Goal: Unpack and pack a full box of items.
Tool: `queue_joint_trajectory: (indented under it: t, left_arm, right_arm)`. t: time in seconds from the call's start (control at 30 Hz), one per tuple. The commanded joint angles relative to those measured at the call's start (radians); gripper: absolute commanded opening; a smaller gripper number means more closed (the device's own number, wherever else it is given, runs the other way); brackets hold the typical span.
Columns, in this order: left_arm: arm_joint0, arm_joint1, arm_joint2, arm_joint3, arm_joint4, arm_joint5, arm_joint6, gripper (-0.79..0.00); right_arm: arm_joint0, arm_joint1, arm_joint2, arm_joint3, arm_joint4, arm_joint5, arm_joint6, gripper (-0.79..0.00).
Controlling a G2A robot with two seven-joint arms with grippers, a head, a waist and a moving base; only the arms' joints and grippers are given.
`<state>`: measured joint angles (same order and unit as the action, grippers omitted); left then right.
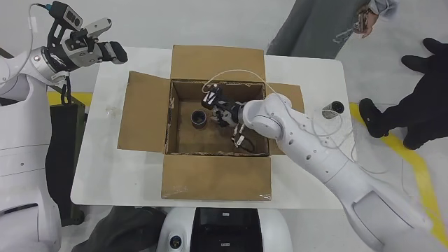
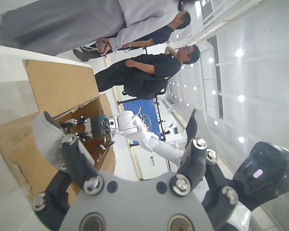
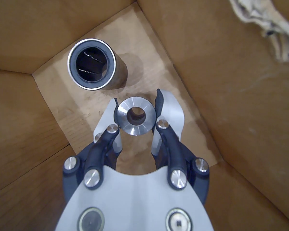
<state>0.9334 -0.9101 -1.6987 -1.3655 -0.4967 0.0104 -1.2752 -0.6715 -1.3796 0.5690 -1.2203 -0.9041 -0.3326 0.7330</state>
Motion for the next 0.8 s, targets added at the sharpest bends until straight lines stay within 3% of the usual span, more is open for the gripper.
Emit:
queue_joint_trajectory:
  t: [0.0,0.17,0.23,0.37,0.43,0.5,0.77]
  left_arm:
    - [0.000,0.000,0.000,0.000,0.000,0.000,0.000,0.000]
    - [0.000,0.000,0.000,0.000,0.000,0.000,0.000,0.000]
    - [0.000,0.000,0.000,0.000,0.000,0.000,0.000,0.000]
    - [0.000,0.000,0.000,0.000,0.000,0.000,0.000,0.000]
    - [0.000,0.000,0.000,0.000,0.000,0.000,0.000,0.000]
    - [0.000,0.000,0.000,0.000,0.000,0.000,0.000,0.000]
    - [0.000,0.000,0.000,0.000,0.000,0.000,0.000,0.000]
  right_arm:
    - [0.007,-0.008,-0.009,0.016,-0.001,-0.004,0.006,-0.785]
    - [0.017,-0.024,-0.017,0.049,0.003,-0.009,0.004,-0.773]
    - [0.019,-0.029,-0.017,0.061,0.007,-0.013,0.005,-0.557]
    - [0.019,-0.035,-0.017,0.067,0.007,-0.025,0.009,-0.262]
    - [0.018,-0.036,-0.012,0.064,0.005,-0.030,0.009,-0.175]
    - [0.014,-0.036,-0.005,0.056,0.001,-0.032,0.007,-0.142]
    - [-0.031,-0.010,0.053,-0.069,-0.035,-0.042,0.037,-0.154]
